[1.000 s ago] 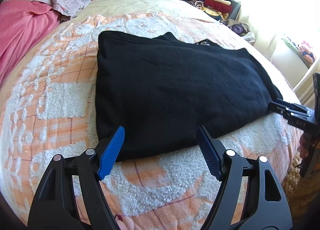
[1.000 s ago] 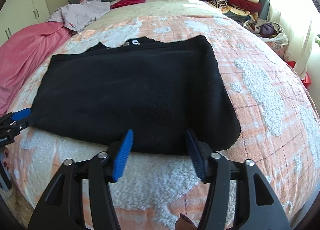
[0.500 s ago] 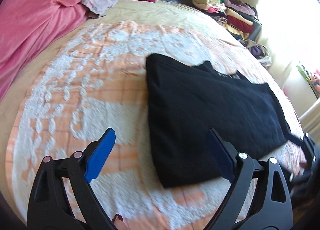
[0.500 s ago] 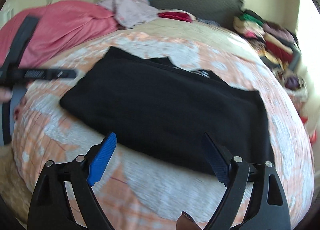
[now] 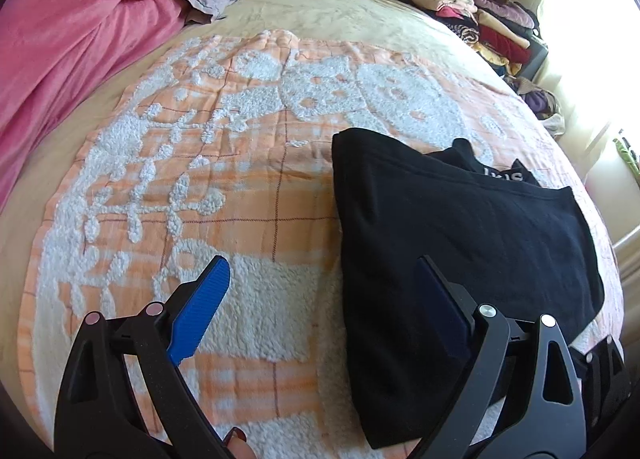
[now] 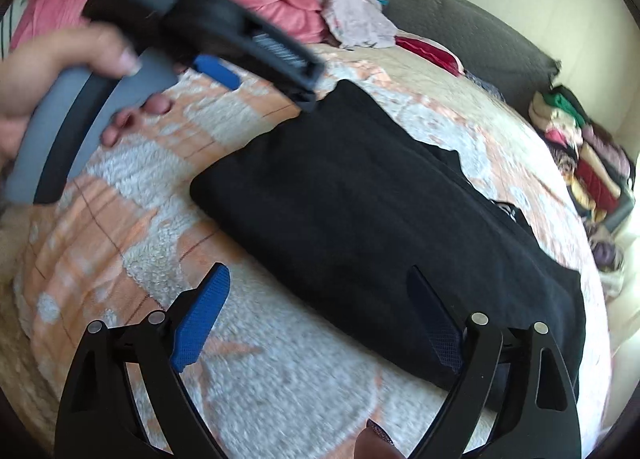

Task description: Fold small clothes

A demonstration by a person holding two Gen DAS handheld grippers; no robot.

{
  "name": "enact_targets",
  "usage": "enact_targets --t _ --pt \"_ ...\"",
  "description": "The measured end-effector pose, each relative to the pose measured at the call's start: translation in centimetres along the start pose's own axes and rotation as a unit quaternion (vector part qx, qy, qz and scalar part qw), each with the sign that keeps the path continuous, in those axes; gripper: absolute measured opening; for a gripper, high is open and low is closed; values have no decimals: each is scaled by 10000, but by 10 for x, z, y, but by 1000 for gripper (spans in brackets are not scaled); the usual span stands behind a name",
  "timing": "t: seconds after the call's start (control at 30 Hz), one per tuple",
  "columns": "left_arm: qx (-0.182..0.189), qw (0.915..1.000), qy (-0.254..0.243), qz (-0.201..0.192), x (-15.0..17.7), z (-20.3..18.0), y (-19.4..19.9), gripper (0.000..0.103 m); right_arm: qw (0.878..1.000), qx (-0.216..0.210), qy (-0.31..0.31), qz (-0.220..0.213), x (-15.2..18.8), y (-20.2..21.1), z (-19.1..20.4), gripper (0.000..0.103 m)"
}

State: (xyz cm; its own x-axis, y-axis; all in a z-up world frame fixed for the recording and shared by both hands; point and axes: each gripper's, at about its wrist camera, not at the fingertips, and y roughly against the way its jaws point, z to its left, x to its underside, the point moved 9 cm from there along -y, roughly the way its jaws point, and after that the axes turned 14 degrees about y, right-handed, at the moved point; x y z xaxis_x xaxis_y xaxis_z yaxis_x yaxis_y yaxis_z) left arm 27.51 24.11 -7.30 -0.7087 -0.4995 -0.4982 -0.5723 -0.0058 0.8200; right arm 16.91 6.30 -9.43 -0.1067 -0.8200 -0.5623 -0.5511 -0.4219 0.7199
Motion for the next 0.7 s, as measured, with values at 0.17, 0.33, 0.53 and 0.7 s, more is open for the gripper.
enact_targets --t 0.17,0.33,0.53,0.7 --pt "-55 10000 9 0 -8 2 -6 90 9998 130 116 76 -2 -14 5 89" --pt "-108 9999 5 16 -14 3 -12 90 9990 379 218 114 -12 -28 4 90" --pt "-104 9999 104 84 -18 6 -23 92 9960 821 332 110 -26 -43 -5 89" --pt "42 9995 239 203 -17 8 -30 93 9956 866 198 -296 -35 -34 -11 54"
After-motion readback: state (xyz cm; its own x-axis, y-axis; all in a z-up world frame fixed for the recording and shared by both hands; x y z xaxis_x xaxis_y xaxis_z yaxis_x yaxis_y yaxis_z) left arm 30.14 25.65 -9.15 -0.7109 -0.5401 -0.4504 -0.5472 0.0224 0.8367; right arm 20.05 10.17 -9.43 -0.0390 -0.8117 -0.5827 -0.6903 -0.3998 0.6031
